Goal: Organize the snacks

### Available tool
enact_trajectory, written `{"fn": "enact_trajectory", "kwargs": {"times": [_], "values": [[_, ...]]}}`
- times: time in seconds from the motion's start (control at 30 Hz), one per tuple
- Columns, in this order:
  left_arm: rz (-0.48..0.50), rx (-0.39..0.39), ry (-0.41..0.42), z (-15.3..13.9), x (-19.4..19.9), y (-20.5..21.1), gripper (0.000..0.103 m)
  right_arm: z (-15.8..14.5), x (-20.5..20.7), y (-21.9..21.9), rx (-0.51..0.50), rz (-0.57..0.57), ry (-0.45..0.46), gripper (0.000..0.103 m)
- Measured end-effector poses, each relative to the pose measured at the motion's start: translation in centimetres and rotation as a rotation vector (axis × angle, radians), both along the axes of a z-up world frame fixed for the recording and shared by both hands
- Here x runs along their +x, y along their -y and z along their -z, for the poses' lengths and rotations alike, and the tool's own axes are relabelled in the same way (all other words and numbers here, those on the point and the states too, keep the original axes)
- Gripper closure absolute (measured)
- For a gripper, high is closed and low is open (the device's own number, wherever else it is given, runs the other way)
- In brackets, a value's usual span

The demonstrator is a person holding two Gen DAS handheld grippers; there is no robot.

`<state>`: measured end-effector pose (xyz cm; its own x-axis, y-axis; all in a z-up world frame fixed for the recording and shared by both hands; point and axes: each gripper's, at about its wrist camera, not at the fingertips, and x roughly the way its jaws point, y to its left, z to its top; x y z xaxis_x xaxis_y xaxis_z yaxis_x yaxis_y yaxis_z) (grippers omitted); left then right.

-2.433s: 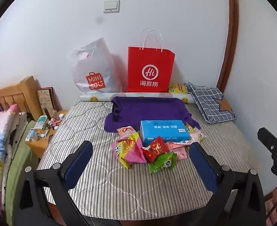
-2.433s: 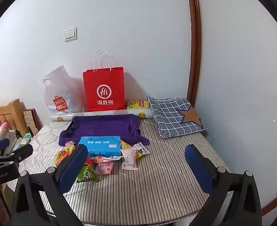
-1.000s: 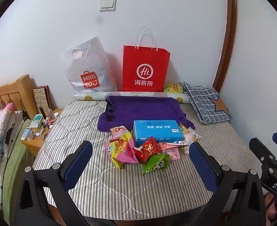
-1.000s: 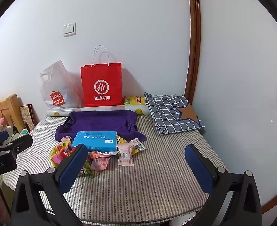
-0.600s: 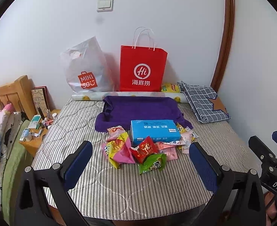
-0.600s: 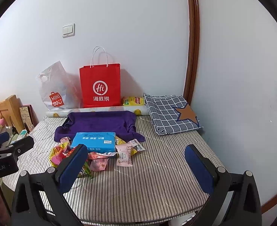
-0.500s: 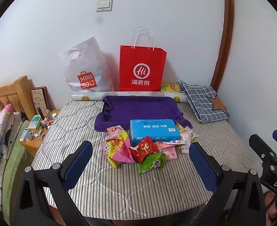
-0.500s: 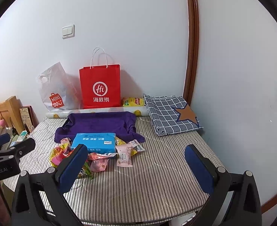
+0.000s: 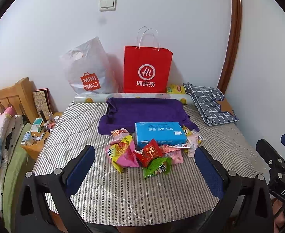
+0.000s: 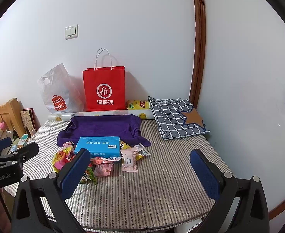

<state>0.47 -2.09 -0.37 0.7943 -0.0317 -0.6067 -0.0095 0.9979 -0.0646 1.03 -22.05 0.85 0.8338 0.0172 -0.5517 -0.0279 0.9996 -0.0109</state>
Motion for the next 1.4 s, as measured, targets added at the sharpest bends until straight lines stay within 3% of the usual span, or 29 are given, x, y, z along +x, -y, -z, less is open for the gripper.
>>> {"fn": "enact_trajectory", "kwargs": {"times": [0.83,1.4], "values": [[0.016,-0.005,-0.029,1.2,0.8,-0.1,0.002,1.5,0.9,0.0,-0.004,0.001,-0.052,0.000],[0.034,-0.026,-0.103,4.5,5.2,-1.1,0.002,4.8,5.6,-0.5,-0.008,0.008,-0.128,0.000]]}}
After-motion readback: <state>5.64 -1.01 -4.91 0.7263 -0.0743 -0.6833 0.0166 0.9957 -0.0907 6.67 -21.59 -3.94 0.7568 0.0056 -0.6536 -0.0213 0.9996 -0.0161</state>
